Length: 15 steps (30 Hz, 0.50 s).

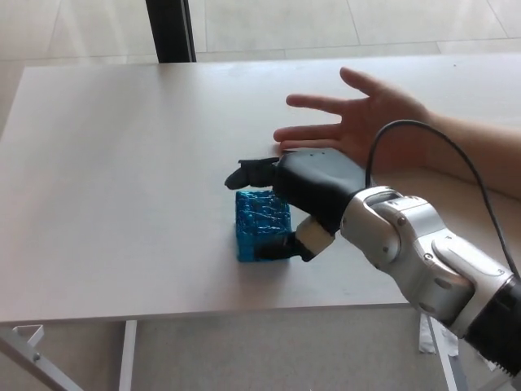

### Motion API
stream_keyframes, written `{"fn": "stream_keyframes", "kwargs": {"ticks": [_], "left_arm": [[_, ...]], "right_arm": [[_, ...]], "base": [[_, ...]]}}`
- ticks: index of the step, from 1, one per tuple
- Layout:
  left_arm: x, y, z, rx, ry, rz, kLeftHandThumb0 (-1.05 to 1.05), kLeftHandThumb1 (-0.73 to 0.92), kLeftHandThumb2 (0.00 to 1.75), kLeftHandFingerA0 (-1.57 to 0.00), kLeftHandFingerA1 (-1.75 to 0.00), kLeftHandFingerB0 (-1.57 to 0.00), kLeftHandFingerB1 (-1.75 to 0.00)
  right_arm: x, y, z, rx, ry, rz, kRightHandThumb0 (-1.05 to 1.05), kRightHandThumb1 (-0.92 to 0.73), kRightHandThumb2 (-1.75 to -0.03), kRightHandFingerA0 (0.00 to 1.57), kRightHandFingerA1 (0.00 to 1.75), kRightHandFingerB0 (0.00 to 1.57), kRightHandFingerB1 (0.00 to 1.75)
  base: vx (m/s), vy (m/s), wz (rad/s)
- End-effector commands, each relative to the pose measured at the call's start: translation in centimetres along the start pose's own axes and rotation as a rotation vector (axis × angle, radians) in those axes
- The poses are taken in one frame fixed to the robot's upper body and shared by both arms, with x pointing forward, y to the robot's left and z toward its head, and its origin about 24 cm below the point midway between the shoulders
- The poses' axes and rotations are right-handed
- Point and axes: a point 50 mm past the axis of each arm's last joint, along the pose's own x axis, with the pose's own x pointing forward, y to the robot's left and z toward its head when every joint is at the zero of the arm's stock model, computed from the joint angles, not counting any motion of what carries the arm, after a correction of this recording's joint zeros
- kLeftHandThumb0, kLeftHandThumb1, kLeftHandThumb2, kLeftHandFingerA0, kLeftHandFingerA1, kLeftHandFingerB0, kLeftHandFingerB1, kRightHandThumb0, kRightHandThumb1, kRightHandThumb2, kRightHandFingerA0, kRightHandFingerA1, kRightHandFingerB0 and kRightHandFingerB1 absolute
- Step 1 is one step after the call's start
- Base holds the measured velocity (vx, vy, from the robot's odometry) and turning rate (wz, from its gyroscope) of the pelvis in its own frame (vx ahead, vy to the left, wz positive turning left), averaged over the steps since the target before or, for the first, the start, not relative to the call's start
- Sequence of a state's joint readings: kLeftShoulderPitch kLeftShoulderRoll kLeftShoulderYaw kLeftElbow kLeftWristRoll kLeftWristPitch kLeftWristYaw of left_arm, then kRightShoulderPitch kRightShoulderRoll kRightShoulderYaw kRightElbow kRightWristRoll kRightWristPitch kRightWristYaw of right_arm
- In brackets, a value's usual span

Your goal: The robot uses its right hand to pick up a cube kept in the middle of the desk infront of it and hands it to a person

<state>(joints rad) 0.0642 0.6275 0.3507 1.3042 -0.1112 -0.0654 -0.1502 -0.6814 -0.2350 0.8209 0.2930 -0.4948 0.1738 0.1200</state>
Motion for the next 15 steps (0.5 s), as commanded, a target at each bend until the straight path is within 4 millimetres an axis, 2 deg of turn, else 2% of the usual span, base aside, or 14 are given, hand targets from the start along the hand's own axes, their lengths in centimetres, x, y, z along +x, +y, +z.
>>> {"fn": "stream_keyframes", "kwargs": {"ticks": [1,3,4,6,7,10,11,12,13,14,15], "left_arm": [[-0.1,0.9,0.6,0.089,-0.027,0.008,-0.7,0.65,0.6,-0.75,-0.75,-0.61,-0.45],[-0.1,0.9,0.6,0.091,-0.022,0.008,-0.7,0.65,0.6,-0.75,-0.75,-0.61,-0.45],[-0.1,0.8,0.6,0.106,-0.027,0.009,-0.7,0.66,0.6,-0.74,-0.73,-0.6,-0.45],[-0.1,0.8,0.4,0.121,-0.017,0.005,-0.7,0.67,0.61,-0.69,-0.69,-0.63,-0.47],[-0.1,0.8,0.4,0.115,-0.017,0.006,-0.7,0.66,0.6,-0.73,-0.78,-0.63,-0.48],[-0.1,0.7,0.3,0.119,-0.019,0.003,-0.7,0.66,0.6,-0.73,-0.79,-0.63,-0.48],[-0.1,0.7,0.3,0.124,-0.018,0.004,-0.7,0.66,0.6,-0.79,-1.34,-0.7,-0.55],[-0.1,0.6,0.3,0.141,-0.022,0.0,-0.7,0.56,1.0,-0.73,-0.93,-0.6,-0.65],[-0.1,0.6,0.3,0.148,-0.024,-0.001,-0.7,0.56,1.0,-0.73,-0.93,-0.6,-0.65],[-0.1,0.5,0.3,0.144,-0.025,-0.007,-0.7,0.67,0.6,-0.73,-1.08,-0.7,-0.65],[-0.1,0.5,0.3,0.143,-0.022,-0.005,-0.7,0.67,0.61,-0.73,-0.98,-0.67,-0.57]], "right_arm": [[0.5,0.4,-0.1,-0.213,0.076,0.006,-0.84,-0.49,-0.91,0.21,0.62,0.26,0.52],[0.5,0.5,0.0,-0.218,0.079,0.009,-0.84,-0.49,-0.91,0.21,0.62,0.26,0.52],[0.5,0.9,0.0,-0.228,0.077,0.016,-0.84,-0.65,-0.61,0.22,0.61,0.31,0.43],[0.5,1.4,0.1,-0.22,0.089,0.03,-0.84,-0.65,-0.61,0.25,0.63,0.29,0.43],[0.6,1.7,0.2,-0.205,0.1,0.035,-0.84,-0.64,-0.61,0.27,0.66,0.27,0.43],[0.6,1.9,0.2,-0.203,0.11,0.033,-0.83,-0.65,-0.6,0.32,0.69,0.27,0.43],[0.7,2.4,0.3,-0.174,0.125,0.019,-0.83,-0.62,-0.6,0.35,0.73,0.26,0.45],[0.8,2.8,0.3,-0.123,0.144,0.017,-0.77,-0.46,-0.89,0.33,0.68,0.18,0.51],[0.8,2.9,0.3,-0.102,0.153,0.017,-0.77,-0.46,-0.89,0.33,0.68,0.18,0.51],[0.7,3.2,0.4,-0.105,0.159,-0.011,-0.76,-0.61,-0.59,0.39,0.7,0.26,0.43],[0.7,3.3,0.4,-0.1,0.16,-0.022,-0.72,-0.61,-0.59,0.46,0.74,0.29,0.42]], "base": [[0.0,0.0,0.0],[0.0,0.0,0.0],[0.0,0.0,0.0],[0.0,0.0,0.0],[0.0,0.0,0.0],[0.0,0.0,0.0],[0.0,0.0,0.0],[0.0,0.0,0.0],[0.0,0.0,0.0],[0.0,0.0,0.0],[0.0,0.0,0.0]]}}
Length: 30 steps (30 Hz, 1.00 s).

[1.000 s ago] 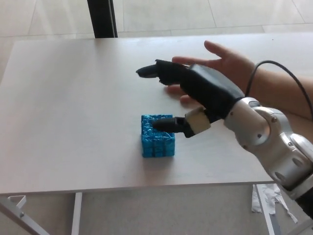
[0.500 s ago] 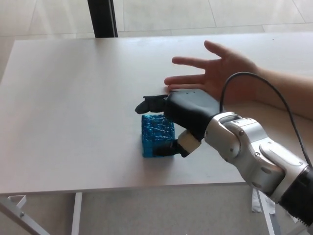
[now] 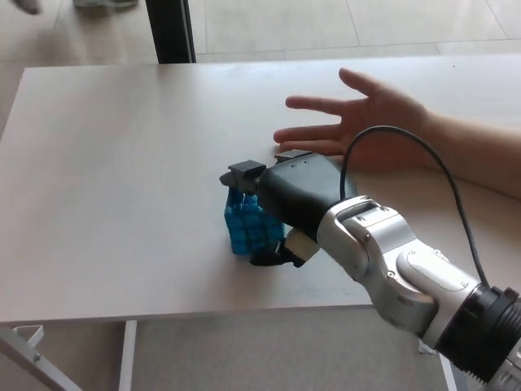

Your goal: The robot uses its right hand to pick up a cube kept in the middle of the desk infront of it and hands it to a person

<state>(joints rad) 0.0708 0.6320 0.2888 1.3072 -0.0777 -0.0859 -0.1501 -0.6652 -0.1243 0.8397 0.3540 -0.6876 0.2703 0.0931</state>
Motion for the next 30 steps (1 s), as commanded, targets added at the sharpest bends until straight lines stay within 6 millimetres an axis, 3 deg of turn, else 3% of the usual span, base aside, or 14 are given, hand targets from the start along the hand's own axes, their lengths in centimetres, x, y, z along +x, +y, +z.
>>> {"fn": "stream_keyframes", "kwargs": {"ticks": [1,3,5,6,8,15,17,18,20,21,22,24,25,30], "left_arm": [[-0.1,0.7,0.3,0.045,-0.018,0.017,-0.7,0.67,0.61,-0.73,-0.98,-0.67,-0.57],[-0.1,0.6,0.3,0.039,-0.021,0.01,-0.67,0.68,0.61,-0.74,-0.82,-0.66,-0.54],[-0.1,0.6,0.4,0.054,-0.025,0.009,-0.67,0.7,0.61,-0.67,-0.7,-0.63,-0.5],[-0.1,0.6,0.4,0.066,-0.023,0.01,-0.68,0.7,0.61,-0.66,-0.65,-0.62,-0.49],[-0.1,0.6,0.4,0.062,-0.025,0.008,-0.68,0.71,0.61,-0.64,-0.67,-0.61,-0.48],[-0.1,0.4,0.5,0.045,-0.033,-0.001,-0.69,0.71,0.61,-0.65,-0.71,-0.6,-0.47],[-0.1,0.4,0.5,0.046,-0.036,-0.002,-0.69,0.71,0.61,-0.59,-0.6,-0.61,-0.47],[-0.1,0.2,0.4,0.042,-0.035,-0.004,-0.7,0.71,0.61,-0.62,-0.61,-0.62,-0.47],[0.0,0.1,0.3,0.039,-0.035,-0.005,-0.7,0.71,0.61,-0.62,-0.61,-0.62,-0.47],[0.0,0.1,0.3,0.058,-0.03,-0.003,-0.7,0.72,0.62,-0.64,-0.66,-0.62,-0.48],[0.0,0.1,0.3,0.059,-0.023,0.001,-0.69,0.73,0.62,-0.64,-0.69,-0.62,-0.48],[-0.1,0.2,0.4,0.059,-0.036,-0.006,-0.7,0.74,0.62,-0.62,-0.65,-0.62,-0.49],[-0.1,0.2,0.4,0.054,-0.039,-0.006,-0.7,0.73,0.62,-0.66,-0.74,-0.64,-0.49],[-0.1,0.3,0.4,0.053,-0.029,0.001,-0.69,0.73,0.62,-0.65,-0.7,-0.61,-0.46]], "right_arm": [[-0.3,2.1,-0.6,0.02,0.089,-0.012,-0.72,-0.61,-0.59,0.46,0.74,0.29,0.42],[-0.5,3.1,-0.3,0.058,0.082,-0.081,-0.59,-0.61,-0.59,0.84,1.34,0.36,0.44],[-0.6,3.8,-0.3,0.077,0.078,-0.11,-0.61,-0.48,-0.88,1.05,1.23,0.33,0.55],[-0.7,4.2,-0.3,0.084,0.067,-0.135,-0.48,-0.61,-0.63,1.0,1.52,0.43,0.48],[-0.9,4.7,-0.4,0.09,0.064,-0.145,-0.44,-0.64,-0.65,0.93,1.63,0.43,0.51],[-1.4,5.8,-0.8,0.11,0.059,-0.233,-0.26,-0.65,-0.81,0.96,1.71,0.7,0.64],[-1.3,6.1,-0.4,0.121,0.064,-0.248,-0.37,-0.67,-0.66,0.97,1.75,0.82,0.68],[-1.4,6.2,-0.2,0.122,0.05,-0.256,-0.42,-0.47,-0.94,1.27,1.4,0.84,0.79],[-1.4,6.3,-0.2,0.121,0.045,-0.26,-0.42,-0.47,-0.94,1.27,1.4,0.84,0.79],[-1.4,6.5,0.1,0.124,0.029,-0.267,-0.39,-0.62,-0.63,1.0,1.75,0.9,0.72],[-1.4,6.5,0.2,0.127,0.015,-0.283,-0.43,-0.44,-0.91,1.27,1.4,0.84,0.79],[-1.4,6.5,0.3,0.139,0.001,-0.299,-0.4,-0.45,-0.93,1.22,1.36,0.85,0.84],[-1.4,6.4,0.2,0.143,-0.014,-0.321,-0.34,-0.59,-0.67,0.94,1.72,0.9,0.83],[-1.6,6.0,0.1,0.161,-0.018,-0.431,-0.29,-0.56,-0.75,0.85,1.75,0.88,0.95]], "base": [[0.0,0.0,0.0],[0.0,0.0,0.0],[0.0,0.0,0.0],[0.0,0.0,0.0],[0.0,0.0,0.0],[0.0,0.0,0.0],[0.0,0.0,0.0],[0.0,0.0,0.0],[0.0,0.0,0.0],[0.0,0.0,0.0],[0.0,0.0,0.0],[0.0,0.0,0.0],[0.0,0.0,0.0],[0.0,0.0,0.0]]}}
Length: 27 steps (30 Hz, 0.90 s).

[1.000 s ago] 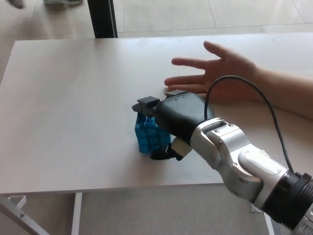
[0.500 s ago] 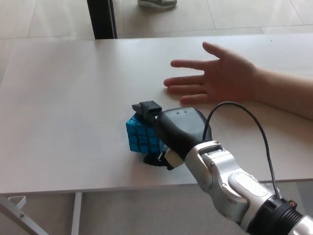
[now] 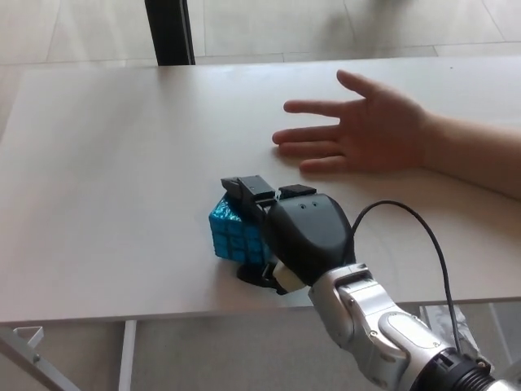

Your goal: The robot uses its right hand to pick up a cube kept in the middle of the desk infront of it and hands it to a person

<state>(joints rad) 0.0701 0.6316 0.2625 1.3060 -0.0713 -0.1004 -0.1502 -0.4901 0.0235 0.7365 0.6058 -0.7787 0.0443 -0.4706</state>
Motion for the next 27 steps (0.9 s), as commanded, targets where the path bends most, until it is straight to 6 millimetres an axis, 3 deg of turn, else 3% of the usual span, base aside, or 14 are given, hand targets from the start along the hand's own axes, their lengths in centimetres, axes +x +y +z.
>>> {"fn": "stream_keyframes", "kwargs": {"ticks": [1,4,9,12,17,18,20,21,24,25,26,27], "left_arm": [[-0.1,0.6,0.2,0.021,-0.022,0.009,-0.68,0.74,0.63,-0.64,-0.68,-0.59,-0.47],[-0.1,0.6,0.2,0.027,-0.031,0.007,-0.69,0.74,0.62,-0.64,-0.67,-0.64,-0.48],[-0.2,0.7,-0.1,0.038,-0.022,0.011,-0.68,0.75,0.62,-0.64,-0.65,-0.63,-0.48],[-0.2,0.7,-0.3,0.036,-0.017,0.01,-0.67,0.76,0.62,-0.59,-0.57,-0.58,-0.45],[-0.3,0.8,-0.3,0.07,-0.012,0.017,-0.67,0.77,0.63,-0.62,-0.61,-0.62,-0.46],[-0.3,0.9,-0.3,0.052,-0.015,0.018,-0.67,0.76,0.63,-0.67,-0.73,-0.64,-0.48],[-0.3,0.9,-0.4,0.043,-0.017,0.015,-0.66,0.76,0.63,-0.65,-0.69,-0.62,-0.47],[-0.3,0.8,-0.3,0.053,-0.015,0.013,-0.66,0.77,0.63,-0.64,-0.63,-0.62,-0.46],[-0.3,0.9,-0.5,0.045,-0.006,0.018,-0.67,0.76,0.63,-0.66,-0.66,-0.65,-0.48],[-0.3,0.9,-0.5,0.041,-0.003,0.02,-0.69,0.75,0.63,-0.73,-0.79,-0.68,-0.5],[-0.3,0.9,-0.5,0.046,-0.006,0.018,-0.69,0.75,0.63,-0.68,-0.73,-0.66,-0.49],[-0.3,0.9,-0.5,0.039,-0.006,0.022,-0.68,0.75,0.62,-0.71,-0.78,-0.67,-0.5]], "right_arm": [[-0.9,0.5,-0.2,0.047,-0.02,-0.09,-0.27,-0.57,-0.79,0.84,1.73,0.85,1.01],[-0.9,-0.2,-0.5,0.09,-0.023,-0.136,-0.22,-0.6,-0.94,0.84,1.7,0.78,1.14],[-0.5,-1.5,-0.3,0.108,-0.045,-0.231,-0.25,-0.62,-0.85,0.86,1.65,0.79,1.07],[-0.3,-2.3,-0.2,0.129,-0.059,-0.27,-0.22,-0.55,-0.98,0.88,1.6,0.82,1.07],[0.4,-4.1,-0.2,0.148,-0.075,-0.311,-0.22,-0.49,-0.97,0.92,1.51,0.86,1.02],[0.8,-5.1,-0.4,0.136,-0.099,-0.331,-0.25,-0.51,-0.87,0.93,1.5,0.86,0.94],[1.0,-5.9,-0.6,0.127,-0.105,-0.333,-0.24,-0.51,-0.84,0.93,1.43,0.87,0.91],[1.5,-7.5,-1.3,0.091,-0.11,-0.349,-0.24,-0.54,-0.81,0.9,1.47,0.87,0.86],[2.0,-9.4,-1.8,0.08,-0.134,-0.392,-0.22,-0.52,-0.81,0.97,1.4,0.91,0.84],[2.7,-11.2,-2.7,0.01,-0.128,-0.406,-0.24,-0.55,-0.72,0.93,1.49,0.92,0.79],[3.0,-11.9,-3.1,-0.023,-0.127,-0.4,-0.24,-0.54,-0.72,0.94,1.39,0.93,0.76],[3.5,-13.3,-4.3,-0.086,-0.109,-0.381,-0.27,-0.55,-0.72,0.88,1.52,0.92,0.79]], "base": [[0.0,0.0,0.0],[0.0,0.0,0.0],[0.0,0.0,0.0],[0.0,0.0,0.0],[0.0,0.0,0.0],[0.0,0.0,0.0],[0.0,0.0,0.0],[0.0,0.0,0.0],[0.0,0.0,0.0],[0.0,0.0,0.0],[0.0,0.0,0.0],[0.0,0.0,0.0]]}}
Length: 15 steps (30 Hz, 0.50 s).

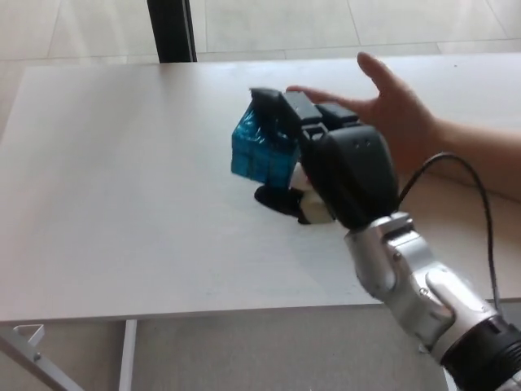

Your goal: The robot uses its right hand to pick up a cube kept in the middle of the desk infront of it and hands it to a person

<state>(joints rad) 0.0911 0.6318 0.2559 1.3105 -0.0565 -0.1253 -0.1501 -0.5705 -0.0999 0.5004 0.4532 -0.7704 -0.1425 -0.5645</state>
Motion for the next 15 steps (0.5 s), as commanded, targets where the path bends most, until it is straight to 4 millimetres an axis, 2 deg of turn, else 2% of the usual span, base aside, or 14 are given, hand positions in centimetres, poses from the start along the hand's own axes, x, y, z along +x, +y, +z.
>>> {"fn": "stream_keyframes", "kwargs": {"ticks": [1,2,3,4,6,8,12,15], "left_arm": [[-0.1,0.6,0.1,-0.006,-0.003,0.024,-0.68,0.74,0.62,-0.72,-0.79,-0.68,-0.5],[-0.1,0.6,0.1,-0.007,-0.002,0.024,-0.68,0.74,0.62,-0.72,-0.79,-0.68,-0.5],[-0.1,0.6,0.1,0.001,-0.005,0.024,-0.69,0.75,0.62,-0.67,-0.64,-0.63,-0.47],[-0.1,0.6,0.1,-0.013,-0.004,0.027,-0.68,0.73,0.62,-0.67,-0.64,-0.64,-0.47],[0.0,0.6,0.1,-0.024,-0.004,0.028,-0.67,0.73,0.62,-0.66,-0.64,-0.63,-0.47],[-0.1,0.4,-0.1,-0.023,0.008,0.022,-0.67,0.74,0.62,-0.67,-0.68,-0.63,-0.46],[-0.1,0.4,-0.1,-0.005,-0.004,0.017,-0.68,0.75,0.62,-0.63,-0.61,-0.61,-0.45],[-0.1,0.5,0.2,0.01,-0.014,0.014,-0.7,0.75,0.62,-0.61,-0.61,-0.61,-0.46]], "right_arm": [[3.1,-4.0,-2.7,-0.147,-0.029,0.01,-0.27,-0.51,-0.69,0.93,1.49,0.95,0.77],[3.2,-4.0,-2.8,-0.15,-0.029,0.01,-0.27,-0.51,-0.69,0.93,1.49,0.95,0.77],[3.5,-4.5,-3.7,-0.186,-0.016,0.024,-0.28,-0.52,-0.69,0.92,1.56,0.96,0.76],[3.7,-4.8,-4.6,-0.226,0.001,0.046,-0.33,-0.52,-0.61,0.9,1.59,0.94,0.72],[3.8,-5.0,-5.1,-0.254,0.003,0.049,-0.37,-0.54,-0.56,0.92,1.58,0.94,0.68],[3.7,-5.5,-6.5,-0.339,0.003,0.058,-0.38,-0.54,-0.56,0.93,1.61,0.94,0.67],[3.8,-6.0,-7.5,-0.357,0.003,0.084,-0.38,-0.53,-0.56,0.95,1.63,0.92,0.7],[3.8,-6.0,-8.3,-0.38,0.049,0.128,-0.39,-0.54,-0.56,0.93,1.62,0.91,0.63]], "base": [[0.0,0.0,0.0],[0.0,0.0,0.0],[0.0,0.0,0.0],[0.0,0.0,0.0],[0.0,0.0,0.0],[0.0,0.0,0.0],[0.0,0.0,0.0],[0.0,0.0,0.0]]}}
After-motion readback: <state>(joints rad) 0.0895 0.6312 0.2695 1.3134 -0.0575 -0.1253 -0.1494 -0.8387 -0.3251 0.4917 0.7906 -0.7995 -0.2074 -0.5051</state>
